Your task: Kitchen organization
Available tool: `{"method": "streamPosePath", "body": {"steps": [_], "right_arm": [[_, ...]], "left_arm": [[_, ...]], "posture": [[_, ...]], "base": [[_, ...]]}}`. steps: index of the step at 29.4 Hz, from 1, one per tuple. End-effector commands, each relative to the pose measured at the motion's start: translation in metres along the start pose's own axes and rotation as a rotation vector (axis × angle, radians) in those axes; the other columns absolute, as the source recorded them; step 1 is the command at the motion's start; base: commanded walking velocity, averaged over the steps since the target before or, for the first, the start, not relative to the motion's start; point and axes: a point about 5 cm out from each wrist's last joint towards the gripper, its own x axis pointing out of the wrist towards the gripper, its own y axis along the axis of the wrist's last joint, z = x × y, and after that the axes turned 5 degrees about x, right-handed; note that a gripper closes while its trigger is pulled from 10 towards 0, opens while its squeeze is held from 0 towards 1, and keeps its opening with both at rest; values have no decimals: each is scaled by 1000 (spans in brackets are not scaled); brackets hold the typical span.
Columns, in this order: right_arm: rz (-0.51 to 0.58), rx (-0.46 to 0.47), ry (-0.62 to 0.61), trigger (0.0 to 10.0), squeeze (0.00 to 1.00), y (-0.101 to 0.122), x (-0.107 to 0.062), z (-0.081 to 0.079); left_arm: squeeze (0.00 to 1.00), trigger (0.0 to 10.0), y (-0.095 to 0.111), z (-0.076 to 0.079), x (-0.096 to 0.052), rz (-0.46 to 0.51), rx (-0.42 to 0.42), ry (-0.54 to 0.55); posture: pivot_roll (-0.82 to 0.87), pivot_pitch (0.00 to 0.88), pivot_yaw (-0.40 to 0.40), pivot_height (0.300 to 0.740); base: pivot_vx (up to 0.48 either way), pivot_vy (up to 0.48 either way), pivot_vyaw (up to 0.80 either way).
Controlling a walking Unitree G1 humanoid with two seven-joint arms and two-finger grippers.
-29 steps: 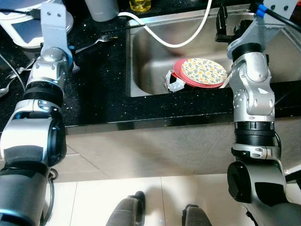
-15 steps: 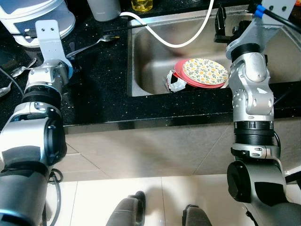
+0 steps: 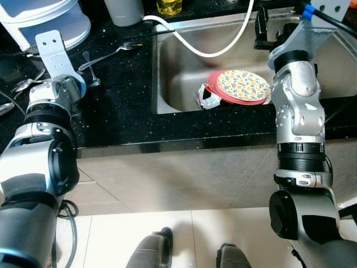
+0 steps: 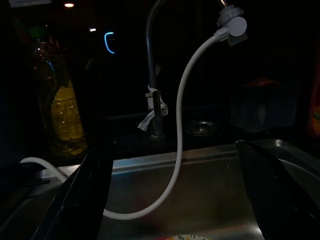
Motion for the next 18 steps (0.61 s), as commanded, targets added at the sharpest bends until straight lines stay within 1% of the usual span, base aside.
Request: {"method": "streamPosePath", "body": {"steps": [1,6,7,8,9,10,11,12,14,15,16,18], "right_arm": [[12,6,17,10000,0,2,1,-6],[12,7,16,10000,0,2,1,-5],[13,7,15,10000,0,2,1,-5],[13,7,15,10000,0,2,1,-5],[13,7,15,10000,0,2,2,-5],[13,7,15,10000,0,2,2,-5],[13,7,14,10000,0,2,2,-5],[13,7,14,10000,0,2,2,-5],[14,8,14,10000,0,2,1,-5],[14,8,14,10000,0,2,1,-5],[15,8,13,10000,0,2,1,-5],[15,8,13,10000,0,2,1,-5]], "left_arm": [[0,0,-26,-5,4,-97,20,22],[0,0,-19,1,3,-60,22,0],[0,0,-13,4,3,-27,38,-4],[0,0,-13,4,3,-27,38,-4],[0,0,-4,7,1,19,63,-14],[0,0,-4,7,1,19,63,-14],[0,0,7,13,-1,76,96,-33],[0,0,7,13,-1,76,96,-33],[0,0,26,26,-7,178,151,-82],[0,0,26,26,-7,178,151,-82],[0,0,32,32,-10,218,175,-103],[0,39,37,44,-14,254,213,-155]], "posture": [[84,147,149,740],[84,146,150,740],[84,146,150,740],[84,146,150,740],[84,144,151,740],[84,144,151,740],[84,144,151,740],[84,144,151,740],[85,142,151,740],[85,142,151,740],[85,142,151,740],[88,140,151,740]], "base": [[0,0,0],[0,0,0],[0,0,0],[0,0,0],[0,0,0],[0,0,0],[0,0,0],[0,0,0],[0,0,0],[0,0,0],[0,0,0],[0,0,0]]}}
